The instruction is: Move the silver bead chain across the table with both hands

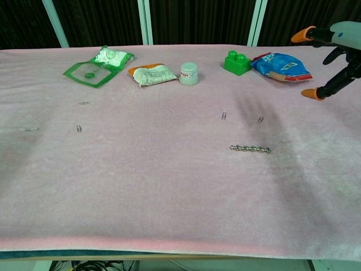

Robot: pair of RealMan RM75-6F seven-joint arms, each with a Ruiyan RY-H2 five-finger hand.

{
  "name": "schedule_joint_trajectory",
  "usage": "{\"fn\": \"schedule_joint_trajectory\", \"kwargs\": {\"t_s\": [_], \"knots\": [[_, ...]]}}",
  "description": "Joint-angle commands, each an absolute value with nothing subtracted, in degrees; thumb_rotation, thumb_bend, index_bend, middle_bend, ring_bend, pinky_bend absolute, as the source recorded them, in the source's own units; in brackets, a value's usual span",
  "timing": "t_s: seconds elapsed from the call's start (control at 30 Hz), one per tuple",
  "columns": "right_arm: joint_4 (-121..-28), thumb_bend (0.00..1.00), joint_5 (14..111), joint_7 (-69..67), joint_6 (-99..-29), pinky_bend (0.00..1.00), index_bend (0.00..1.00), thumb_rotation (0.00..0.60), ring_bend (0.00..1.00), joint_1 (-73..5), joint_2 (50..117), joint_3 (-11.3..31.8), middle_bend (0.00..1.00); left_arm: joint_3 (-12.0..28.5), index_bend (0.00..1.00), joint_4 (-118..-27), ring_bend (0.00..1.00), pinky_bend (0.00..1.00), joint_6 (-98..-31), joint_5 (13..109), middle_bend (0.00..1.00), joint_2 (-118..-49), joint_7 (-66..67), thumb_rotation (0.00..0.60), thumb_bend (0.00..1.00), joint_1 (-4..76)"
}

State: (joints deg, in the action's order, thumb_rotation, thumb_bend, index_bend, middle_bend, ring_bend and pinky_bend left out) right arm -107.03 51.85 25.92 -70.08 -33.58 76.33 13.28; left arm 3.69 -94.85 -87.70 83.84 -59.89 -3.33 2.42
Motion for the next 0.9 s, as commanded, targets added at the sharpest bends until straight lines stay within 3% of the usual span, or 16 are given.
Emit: {"fn": "schedule_joint_trajectory", "kwargs": {"t_s": [0.03, 0.9], "knots": [[-107.2, 0.2, 51.9, 26.0, -70.2, 0.18, 0.04, 0.6, 0.04, -33.4, 76.2, 13.1, 0.0, 3.7, 0.05, -94.8, 0.0, 0.0, -87.6, 83.7, 0.02, -59.9, -3.2, 0.6, 0.26, 2.4], [-105.1, 0.2, 46.8, 29.7, -69.0, 0.18, 0.06, 0.6, 0.04, -36.0, 81.3, 12.5, 0.0, 3.7, 0.05, -94.8, 0.0, 0.0, -87.3, 83.7, 0.02, -59.9, -3.5, 0.6, 0.26, 2.5]]}}
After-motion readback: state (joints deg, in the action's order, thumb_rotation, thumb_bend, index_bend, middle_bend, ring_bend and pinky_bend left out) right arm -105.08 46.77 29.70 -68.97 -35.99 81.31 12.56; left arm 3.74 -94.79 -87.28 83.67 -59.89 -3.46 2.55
